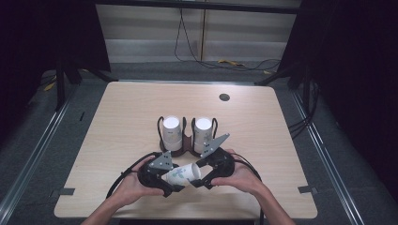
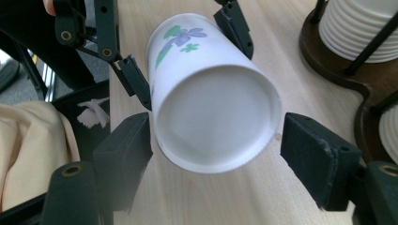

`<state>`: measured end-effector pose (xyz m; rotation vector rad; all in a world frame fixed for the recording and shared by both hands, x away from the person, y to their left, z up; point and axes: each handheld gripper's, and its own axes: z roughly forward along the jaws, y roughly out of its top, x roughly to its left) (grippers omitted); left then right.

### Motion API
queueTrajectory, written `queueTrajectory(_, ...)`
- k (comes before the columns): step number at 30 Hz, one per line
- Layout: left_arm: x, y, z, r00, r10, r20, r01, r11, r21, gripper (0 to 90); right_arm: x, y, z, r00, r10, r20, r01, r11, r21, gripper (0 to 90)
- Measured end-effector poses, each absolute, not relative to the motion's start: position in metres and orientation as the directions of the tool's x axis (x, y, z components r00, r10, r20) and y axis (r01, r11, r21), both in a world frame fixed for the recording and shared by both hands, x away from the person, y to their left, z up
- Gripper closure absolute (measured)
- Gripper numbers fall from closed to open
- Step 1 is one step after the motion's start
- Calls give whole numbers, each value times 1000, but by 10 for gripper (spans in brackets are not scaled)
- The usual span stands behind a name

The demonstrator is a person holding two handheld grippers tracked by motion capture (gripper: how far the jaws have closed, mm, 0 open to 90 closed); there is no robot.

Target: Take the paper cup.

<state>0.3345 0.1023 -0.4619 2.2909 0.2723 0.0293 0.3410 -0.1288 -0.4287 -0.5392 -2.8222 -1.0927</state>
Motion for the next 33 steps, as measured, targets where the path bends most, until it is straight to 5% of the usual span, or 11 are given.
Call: queueTrajectory(33, 332, 106, -465, 988, 144, -57, 136, -631, 764, 231, 346, -119, -432, -950, 199, 241, 309, 711, 632, 360)
